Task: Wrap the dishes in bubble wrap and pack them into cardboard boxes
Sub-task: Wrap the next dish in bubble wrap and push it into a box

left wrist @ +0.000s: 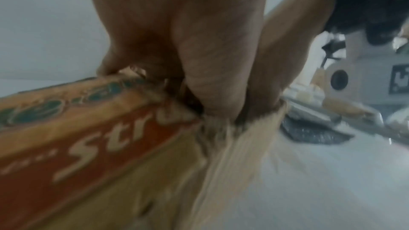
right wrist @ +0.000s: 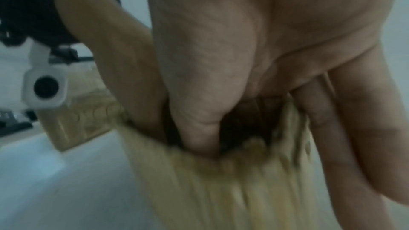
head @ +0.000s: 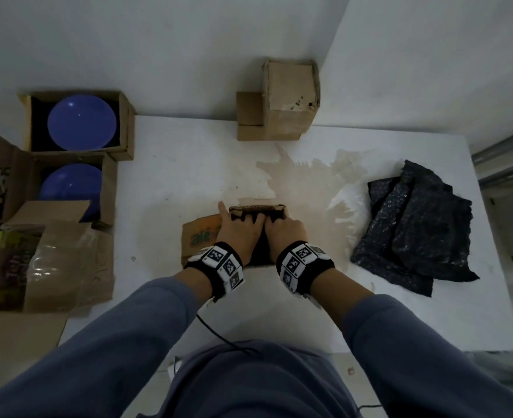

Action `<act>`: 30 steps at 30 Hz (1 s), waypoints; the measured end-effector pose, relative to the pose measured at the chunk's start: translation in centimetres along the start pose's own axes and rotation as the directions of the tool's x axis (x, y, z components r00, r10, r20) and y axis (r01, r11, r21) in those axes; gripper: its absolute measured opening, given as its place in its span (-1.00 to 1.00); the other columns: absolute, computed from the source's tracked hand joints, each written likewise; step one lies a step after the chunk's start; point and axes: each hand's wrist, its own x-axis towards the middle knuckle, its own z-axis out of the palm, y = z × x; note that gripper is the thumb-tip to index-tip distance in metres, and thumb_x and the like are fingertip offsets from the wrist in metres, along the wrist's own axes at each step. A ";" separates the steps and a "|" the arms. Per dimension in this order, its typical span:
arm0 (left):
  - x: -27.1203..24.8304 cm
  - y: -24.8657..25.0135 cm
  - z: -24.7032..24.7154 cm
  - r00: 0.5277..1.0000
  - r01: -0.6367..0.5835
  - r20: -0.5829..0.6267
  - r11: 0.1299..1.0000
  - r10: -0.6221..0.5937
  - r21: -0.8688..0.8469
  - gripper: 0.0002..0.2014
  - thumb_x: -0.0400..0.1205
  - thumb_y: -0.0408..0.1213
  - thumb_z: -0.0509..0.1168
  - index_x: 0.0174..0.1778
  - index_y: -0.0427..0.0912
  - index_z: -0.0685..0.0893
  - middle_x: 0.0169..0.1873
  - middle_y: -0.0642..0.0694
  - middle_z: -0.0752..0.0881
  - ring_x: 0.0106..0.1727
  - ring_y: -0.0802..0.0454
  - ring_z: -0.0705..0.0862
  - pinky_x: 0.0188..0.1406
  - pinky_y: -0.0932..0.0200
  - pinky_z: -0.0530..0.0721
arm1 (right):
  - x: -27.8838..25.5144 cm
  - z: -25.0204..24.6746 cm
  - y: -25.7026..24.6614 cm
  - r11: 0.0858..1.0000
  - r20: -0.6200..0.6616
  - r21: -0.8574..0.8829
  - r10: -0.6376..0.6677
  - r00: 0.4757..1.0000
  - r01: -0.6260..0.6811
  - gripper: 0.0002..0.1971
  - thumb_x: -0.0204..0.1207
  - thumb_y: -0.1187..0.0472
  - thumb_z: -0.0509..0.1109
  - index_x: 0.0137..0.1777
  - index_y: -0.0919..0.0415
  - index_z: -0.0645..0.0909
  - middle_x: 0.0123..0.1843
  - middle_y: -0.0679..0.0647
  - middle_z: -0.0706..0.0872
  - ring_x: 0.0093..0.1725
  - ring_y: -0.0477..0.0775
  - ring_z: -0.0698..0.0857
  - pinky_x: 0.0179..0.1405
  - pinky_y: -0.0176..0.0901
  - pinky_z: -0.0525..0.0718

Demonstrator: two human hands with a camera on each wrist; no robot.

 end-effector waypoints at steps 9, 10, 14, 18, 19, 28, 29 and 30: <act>-1.1 -1.1 0.1 0.994 -0.091 -0.068 0.996 0.089 -0.024 -0.14 0.57 0.12 0.28 0.71 -0.12 0.06 0.41 -0.07 0.52 0.30 -0.15 0.62 0.51 -0.62 -0.02 | -1.1 0.7 0.2 0.989 0.026 0.117 0.090 0.996 -0.092 -0.41 0.50 -0.09 0.34 0.50 0.04 0.34 0.17 0.07 0.70 0.13 0.27 0.69 0.15 0.27 0.57; -0.8 -1.0 0.4 0.994 -0.089 -0.058 0.996 0.089 -0.005 -0.12 0.58 0.10 0.29 0.72 -0.13 0.02 0.42 -0.07 0.52 0.31 -0.15 0.61 0.50 -0.65 -0.03 | -0.9 1.0 0.1 0.987 0.056 0.099 0.122 0.991 -0.127 -0.38 0.48 -0.11 0.34 0.52 -0.01 0.31 0.20 0.07 0.69 0.22 0.34 0.63 0.30 0.51 0.42; 0.3 -0.4 0.9 0.995 -0.079 -0.056 0.996 0.081 0.048 -0.16 0.58 0.05 0.28 0.70 -0.17 0.04 0.45 -0.13 0.45 0.31 -0.17 0.60 0.42 -0.74 -0.08 | -0.1 1.4 -0.4 0.987 0.077 0.046 0.150 0.986 -0.154 -0.38 0.45 -0.16 0.35 0.50 -0.03 0.35 0.24 0.07 0.69 0.41 0.44 0.46 0.39 0.78 -0.03; 1.2 0.5 1.8 0.995 -0.041 -0.088 0.996 0.048 0.076 -0.27 0.59 0.06 0.25 0.62 -0.13 0.15 0.38 -0.12 0.47 0.25 -0.17 0.63 0.32 -0.83 -0.19 | 0.3 1.9 -1.0 0.984 0.060 0.038 0.170 0.984 -0.173 -0.44 0.46 -0.13 0.32 0.42 0.07 0.41 0.22 0.08 0.68 0.36 0.39 0.50 0.40 0.77 -0.04; 1.4 0.7 2.1 0.994 -0.028 -0.098 0.996 0.037 0.089 -0.29 0.59 0.07 0.25 0.60 -0.12 0.17 0.36 -0.11 0.49 0.24 -0.16 0.63 0.31 -0.83 -0.22 | 0.3 2.1 -1.1 0.983 0.056 0.042 0.174 0.983 -0.177 -0.45 0.48 -0.11 0.31 0.42 0.09 0.40 0.24 0.09 0.67 0.34 0.37 0.51 0.41 0.76 -0.02; 1.6 -0.4 1.6 0.988 -0.073 -0.127 0.993 0.085 0.097 -0.37 0.63 -0.01 0.24 0.59 -0.05 0.19 0.37 -0.06 0.55 0.26 -0.16 0.65 0.44 -0.72 -0.10 | -0.3 0.8 -0.7 0.979 0.080 0.150 0.127 0.989 -0.138 -0.53 0.53 -0.01 0.33 0.39 0.15 0.43 0.15 0.08 0.70 0.09 0.22 0.71 0.20 0.26 0.62; 1.6 -1.2 1.3 0.979 -0.146 -0.127 0.981 0.162 0.130 -0.39 0.66 -0.04 0.22 0.62 -0.03 0.19 0.41 -0.03 0.55 0.34 -0.13 0.61 0.43 -0.73 -0.18 | -0.6 0.5 -0.3 0.976 0.072 0.197 0.085 0.994 -0.097 -0.54 0.53 -0.03 0.34 0.37 0.15 0.45 0.13 0.08 0.70 0.07 0.18 0.72 0.03 0.08 0.68; 1.5 -2.2 0.9 0.960 -0.232 -0.119 0.960 0.252 0.157 -0.41 0.68 -0.09 0.20 0.64 0.01 0.19 0.44 0.00 0.54 0.41 -0.09 0.57 0.40 -0.72 -0.28 | -1.1 0.1 0.2 0.973 0.061 0.226 0.038 0.997 -0.051 -0.57 0.52 -0.05 0.35 0.31 0.15 0.49 0.12 0.08 0.70 0.05 0.16 0.72 -0.10 -0.03 0.66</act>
